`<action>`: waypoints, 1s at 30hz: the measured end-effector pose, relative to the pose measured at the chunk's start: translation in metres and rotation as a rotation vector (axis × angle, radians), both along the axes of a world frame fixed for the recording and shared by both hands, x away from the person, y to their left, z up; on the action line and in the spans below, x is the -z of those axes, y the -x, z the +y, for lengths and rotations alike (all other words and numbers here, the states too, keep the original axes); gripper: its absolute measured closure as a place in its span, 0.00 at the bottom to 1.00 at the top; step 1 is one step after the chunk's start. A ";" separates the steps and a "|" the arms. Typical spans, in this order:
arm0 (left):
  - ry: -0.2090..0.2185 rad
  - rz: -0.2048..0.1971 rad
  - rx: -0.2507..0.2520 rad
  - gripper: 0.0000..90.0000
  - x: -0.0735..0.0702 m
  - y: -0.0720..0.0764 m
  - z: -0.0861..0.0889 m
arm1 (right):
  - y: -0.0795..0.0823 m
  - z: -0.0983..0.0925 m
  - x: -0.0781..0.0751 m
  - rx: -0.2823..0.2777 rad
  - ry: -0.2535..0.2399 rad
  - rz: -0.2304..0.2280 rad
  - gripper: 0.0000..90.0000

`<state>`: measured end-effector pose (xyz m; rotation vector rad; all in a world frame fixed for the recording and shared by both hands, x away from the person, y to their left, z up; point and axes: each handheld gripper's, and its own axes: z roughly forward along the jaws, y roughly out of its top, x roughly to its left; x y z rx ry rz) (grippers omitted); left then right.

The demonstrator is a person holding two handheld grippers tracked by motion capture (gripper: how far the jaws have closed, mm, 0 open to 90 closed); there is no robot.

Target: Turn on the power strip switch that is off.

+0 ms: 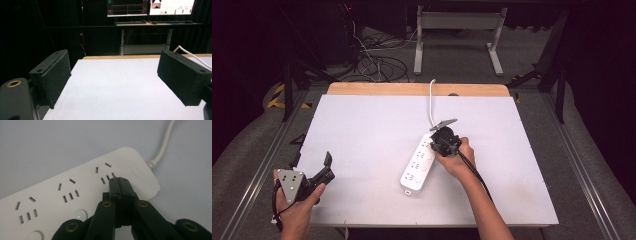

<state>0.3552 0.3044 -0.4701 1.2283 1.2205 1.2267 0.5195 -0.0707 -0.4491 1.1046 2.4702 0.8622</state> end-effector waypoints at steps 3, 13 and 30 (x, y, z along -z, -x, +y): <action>-0.001 0.000 -0.001 0.13 0.000 0.000 0.000 | 0.000 0.000 0.000 0.001 0.001 0.001 1.00; -0.005 0.002 0.002 0.14 0.000 0.000 0.000 | 0.000 0.000 0.000 0.006 -0.004 0.005 1.00; 0.000 0.000 0.002 0.14 0.000 0.000 0.000 | 0.000 0.000 0.000 0.007 -0.002 -0.002 1.00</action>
